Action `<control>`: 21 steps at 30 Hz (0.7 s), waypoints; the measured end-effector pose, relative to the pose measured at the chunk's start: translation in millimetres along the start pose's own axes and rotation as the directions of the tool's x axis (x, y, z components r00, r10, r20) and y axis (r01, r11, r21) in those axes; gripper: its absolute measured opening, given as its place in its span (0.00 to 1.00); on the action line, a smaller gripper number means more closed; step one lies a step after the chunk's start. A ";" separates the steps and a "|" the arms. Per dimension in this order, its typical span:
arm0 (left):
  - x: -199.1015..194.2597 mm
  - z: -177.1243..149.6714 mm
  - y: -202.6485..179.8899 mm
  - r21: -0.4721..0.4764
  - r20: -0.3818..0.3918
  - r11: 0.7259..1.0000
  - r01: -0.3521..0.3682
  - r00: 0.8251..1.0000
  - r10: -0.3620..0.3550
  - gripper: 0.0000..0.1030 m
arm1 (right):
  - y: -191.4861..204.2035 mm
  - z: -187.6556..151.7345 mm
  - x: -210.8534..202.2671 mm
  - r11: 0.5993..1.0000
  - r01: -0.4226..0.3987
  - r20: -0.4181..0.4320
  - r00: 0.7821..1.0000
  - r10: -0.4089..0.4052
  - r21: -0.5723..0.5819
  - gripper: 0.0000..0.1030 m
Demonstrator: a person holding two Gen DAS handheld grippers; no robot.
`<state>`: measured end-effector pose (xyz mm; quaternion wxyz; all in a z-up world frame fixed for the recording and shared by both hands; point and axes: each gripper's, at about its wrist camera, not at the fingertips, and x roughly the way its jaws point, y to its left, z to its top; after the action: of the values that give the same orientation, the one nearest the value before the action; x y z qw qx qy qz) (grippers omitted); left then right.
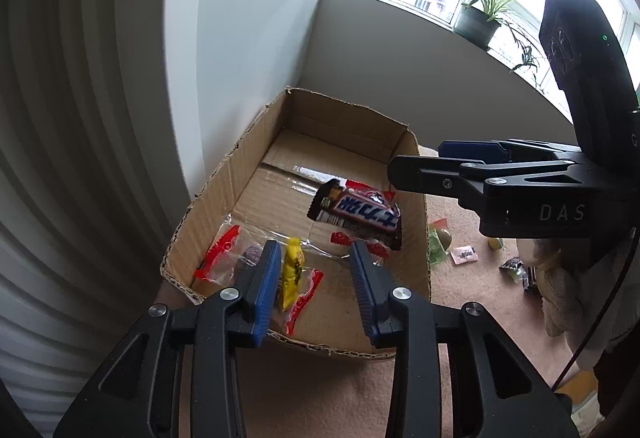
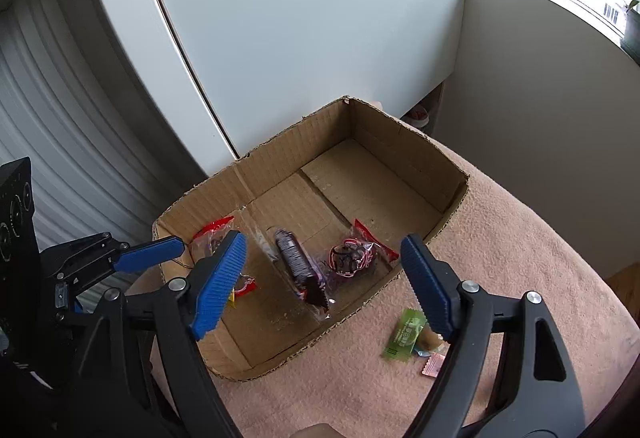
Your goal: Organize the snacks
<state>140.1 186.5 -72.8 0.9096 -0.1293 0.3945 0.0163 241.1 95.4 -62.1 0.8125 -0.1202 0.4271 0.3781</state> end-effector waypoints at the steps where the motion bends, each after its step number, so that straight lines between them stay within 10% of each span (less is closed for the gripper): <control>1: -1.1 -0.2 -0.7 0.003 0.004 1.000 0.000 1.000 0.000 0.43 | -2.9 -0.6 -4.4 1.000 0.000 0.005 1.000 0.000 0.004 0.80; 21: -1.8 -6.2 -62.0 0.101 -0.005 0.990 0.103 0.995 -0.103 0.45 | -103.8 -74.8 -95.7 0.973 0.166 -0.006 0.986 -0.167 0.162 0.80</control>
<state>142.6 125.2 -61.8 0.9147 -0.1033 0.3874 -0.0508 237.0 -63.5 -45.6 0.8500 -0.0880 0.4418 0.2732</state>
